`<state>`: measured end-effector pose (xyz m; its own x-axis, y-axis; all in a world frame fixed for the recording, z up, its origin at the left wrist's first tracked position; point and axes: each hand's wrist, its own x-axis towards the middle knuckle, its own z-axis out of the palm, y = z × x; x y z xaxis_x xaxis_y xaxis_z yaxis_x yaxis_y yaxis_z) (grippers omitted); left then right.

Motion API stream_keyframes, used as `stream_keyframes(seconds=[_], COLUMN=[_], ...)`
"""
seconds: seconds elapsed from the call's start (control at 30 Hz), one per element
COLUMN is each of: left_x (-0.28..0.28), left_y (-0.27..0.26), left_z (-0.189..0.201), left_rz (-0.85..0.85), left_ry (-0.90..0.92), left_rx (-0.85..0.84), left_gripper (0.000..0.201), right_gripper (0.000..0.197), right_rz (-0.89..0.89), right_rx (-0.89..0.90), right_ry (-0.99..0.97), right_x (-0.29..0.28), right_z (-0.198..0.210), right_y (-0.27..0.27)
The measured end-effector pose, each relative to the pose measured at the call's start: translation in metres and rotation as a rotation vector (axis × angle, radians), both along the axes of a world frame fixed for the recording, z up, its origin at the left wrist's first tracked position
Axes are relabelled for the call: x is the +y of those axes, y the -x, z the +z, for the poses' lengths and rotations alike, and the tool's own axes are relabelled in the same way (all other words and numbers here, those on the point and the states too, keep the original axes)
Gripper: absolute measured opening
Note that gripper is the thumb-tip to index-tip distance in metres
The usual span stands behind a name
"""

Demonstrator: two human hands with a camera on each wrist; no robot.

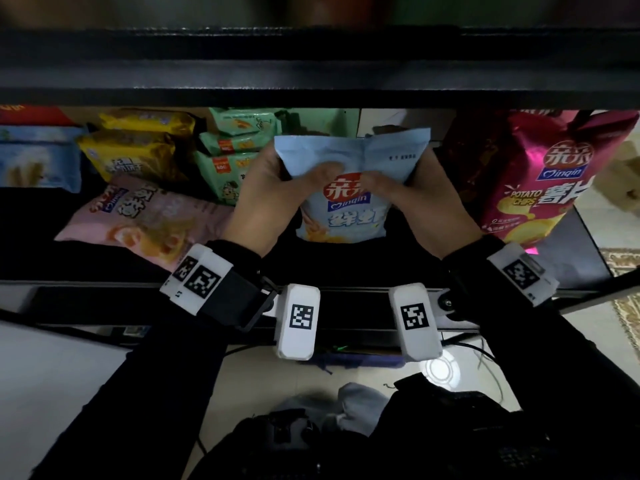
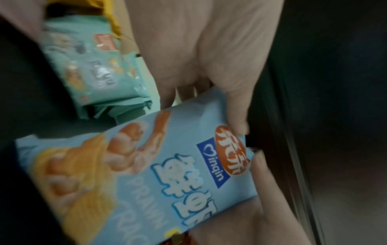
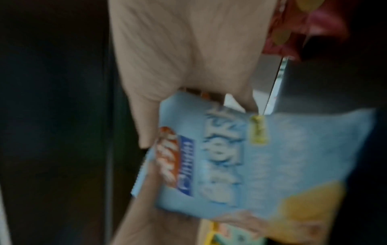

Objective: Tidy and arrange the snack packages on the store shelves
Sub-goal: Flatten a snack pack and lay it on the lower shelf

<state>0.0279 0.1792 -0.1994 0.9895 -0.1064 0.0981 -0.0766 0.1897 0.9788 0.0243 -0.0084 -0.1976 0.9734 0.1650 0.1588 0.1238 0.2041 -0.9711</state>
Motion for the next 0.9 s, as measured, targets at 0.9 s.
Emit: stream_keyframes(seconds=[0.9], left_x=[-0.002], left_y=[-0.001], left_z=[-0.021], left_rz=[-0.199], left_ry=[-0.15], left_rx=[0.2], left_gripper=[0.067], right_gripper=[0.025], right_rz=[-0.034], right_rx=[0.174], right_ry=[-0.248], right_x=[0.008], right_z=[-0.004], right_y=[-0.007])
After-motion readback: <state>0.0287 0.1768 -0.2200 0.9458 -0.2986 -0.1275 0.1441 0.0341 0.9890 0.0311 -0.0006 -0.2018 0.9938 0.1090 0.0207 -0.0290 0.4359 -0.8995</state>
